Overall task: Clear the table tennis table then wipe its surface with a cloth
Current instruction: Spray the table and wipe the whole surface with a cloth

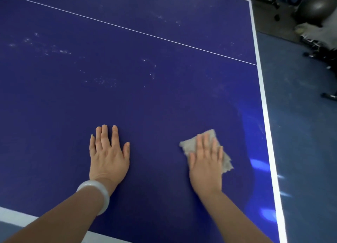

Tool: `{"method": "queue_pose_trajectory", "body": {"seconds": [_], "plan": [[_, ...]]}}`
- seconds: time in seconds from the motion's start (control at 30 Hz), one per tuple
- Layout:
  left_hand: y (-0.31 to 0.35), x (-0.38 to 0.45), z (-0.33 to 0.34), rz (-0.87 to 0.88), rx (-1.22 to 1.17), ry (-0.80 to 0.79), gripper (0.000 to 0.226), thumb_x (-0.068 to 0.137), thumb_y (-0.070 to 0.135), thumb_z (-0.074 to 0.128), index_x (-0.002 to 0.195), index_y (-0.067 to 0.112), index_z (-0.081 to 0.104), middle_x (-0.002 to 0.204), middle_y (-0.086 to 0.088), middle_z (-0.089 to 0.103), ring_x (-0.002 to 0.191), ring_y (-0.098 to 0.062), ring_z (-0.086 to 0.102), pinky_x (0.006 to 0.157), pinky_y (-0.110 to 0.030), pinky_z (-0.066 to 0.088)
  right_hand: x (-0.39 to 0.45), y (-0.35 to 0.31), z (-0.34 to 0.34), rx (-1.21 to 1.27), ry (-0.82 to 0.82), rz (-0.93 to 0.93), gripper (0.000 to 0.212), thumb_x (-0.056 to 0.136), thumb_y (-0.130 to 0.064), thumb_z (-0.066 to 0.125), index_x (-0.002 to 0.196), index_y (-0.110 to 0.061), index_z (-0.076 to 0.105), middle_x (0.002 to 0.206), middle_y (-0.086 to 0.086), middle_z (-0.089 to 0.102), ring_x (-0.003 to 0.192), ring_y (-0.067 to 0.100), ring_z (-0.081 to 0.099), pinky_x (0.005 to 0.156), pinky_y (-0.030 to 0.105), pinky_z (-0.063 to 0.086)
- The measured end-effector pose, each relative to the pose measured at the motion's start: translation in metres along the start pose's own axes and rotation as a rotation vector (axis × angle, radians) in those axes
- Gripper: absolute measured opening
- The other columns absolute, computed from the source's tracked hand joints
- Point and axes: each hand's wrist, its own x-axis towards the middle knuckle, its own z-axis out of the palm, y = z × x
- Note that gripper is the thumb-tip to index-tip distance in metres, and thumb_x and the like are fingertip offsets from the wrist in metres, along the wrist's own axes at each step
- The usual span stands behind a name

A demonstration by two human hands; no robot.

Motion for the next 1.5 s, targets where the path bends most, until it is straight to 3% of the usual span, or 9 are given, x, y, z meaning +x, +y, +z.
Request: {"method": "queue_pose_trajectory", "body": {"seconds": [0.13,0.23,0.33,0.47,0.67,0.93,1.13,1.3,1.5], "plan": [[-0.001,0.001,-0.006,-0.016,-0.106,-0.020,0.066,0.099,0.045,0.033,0.153,0.011,0.020,0.160,-0.016,0.011,0.150,-0.026,0.000,0.122,-0.044,0.000,-0.035,0.033,-0.011,0.017,-0.083,-0.312,0.056,0.101,-0.038,0.022,0.155,-0.020,0.020,0.162,-0.001,0.017,0.150,0.023,0.011,0.119,0.046,0.013],[0.014,0.001,-0.015,-0.007,-0.271,-0.017,0.059,0.098,0.027,0.050,0.149,0.007,0.031,0.157,-0.016,0.019,0.148,-0.028,0.008,0.122,-0.047,0.007,-0.018,0.116,-0.006,-0.057,-0.046,-0.028,0.059,0.099,-0.038,0.019,0.152,-0.016,0.028,0.158,0.004,0.027,0.146,0.030,0.023,0.117,0.050,0.019],[0.059,-0.005,-0.010,0.200,-0.271,-0.011,0.056,0.096,0.020,0.054,0.146,0.003,0.037,0.153,-0.016,0.027,0.146,-0.030,0.017,0.121,-0.046,0.013,-0.001,0.160,-0.010,0.001,-0.094,0.257,0.064,0.097,-0.043,0.010,0.153,-0.015,0.027,0.158,0.007,0.029,0.145,0.033,0.024,0.116,0.054,0.019],[0.146,-0.002,0.013,0.259,-0.245,-0.088,0.063,0.099,0.036,0.042,0.152,0.008,0.022,0.159,-0.017,0.013,0.149,-0.030,0.004,0.122,-0.041,0.001,-0.025,0.152,-0.014,-0.024,-0.087,0.165,0.059,0.100,-0.041,0.014,0.152,-0.019,0.028,0.158,0.001,0.028,0.146,0.029,0.023,0.117,0.052,0.016],[0.208,0.003,0.038,0.101,0.025,-0.078,0.071,0.097,0.054,0.011,0.155,0.013,0.000,0.160,-0.023,0.000,0.148,-0.039,-0.007,0.117,-0.060,-0.003,-0.057,0.170,-0.018,0.013,-0.074,0.020,0.057,0.103,-0.043,0.008,0.152,-0.024,0.029,0.159,-0.007,0.025,0.148,0.022,0.018,0.115,0.054,0.020],[0.212,0.003,0.045,0.078,0.106,-0.077,0.071,0.096,0.052,0.006,0.155,0.012,0.006,0.159,-0.024,0.009,0.148,-0.039,-0.001,0.118,-0.060,0.001,0.075,0.206,-0.013,0.120,-0.139,0.029,0.058,0.099,-0.047,0.013,0.155,-0.030,0.016,0.162,-0.011,0.012,0.150,0.019,0.007,0.118,0.051,0.019],[0.208,0.006,0.052,0.077,0.129,-0.058,0.073,0.095,0.054,0.008,0.152,0.010,0.021,0.155,-0.025,0.022,0.147,-0.040,0.011,0.117,-0.061,0.008,0.163,0.204,-0.010,0.266,-0.239,0.306,0.055,0.104,-0.041,0.019,0.154,-0.034,0.000,0.161,-0.015,-0.009,0.149,0.030,0.001,0.115,0.062,0.012],[0.207,0.005,0.054,0.083,0.146,-0.044,0.073,0.095,0.054,0.010,0.152,0.010,0.024,0.154,-0.026,0.024,0.147,-0.040,0.013,0.117,-0.061,0.011,0.094,0.164,-0.009,0.034,-0.094,-0.025,0.054,0.101,-0.042,0.022,0.152,-0.025,0.029,0.158,-0.005,0.027,0.145,0.035,0.024,0.114,0.059,0.011],[0.207,0.005,0.054,0.080,0.136,-0.024,0.071,0.095,0.052,0.018,0.149,0.007,0.032,0.151,-0.027,0.030,0.144,-0.041,0.020,0.115,-0.063,0.015,0.093,0.191,-0.009,0.010,-0.169,-0.078,0.056,0.102,-0.045,0.011,0.152,-0.027,0.029,0.159,-0.007,0.026,0.146,0.031,0.022,0.112,0.060,0.019]]}}
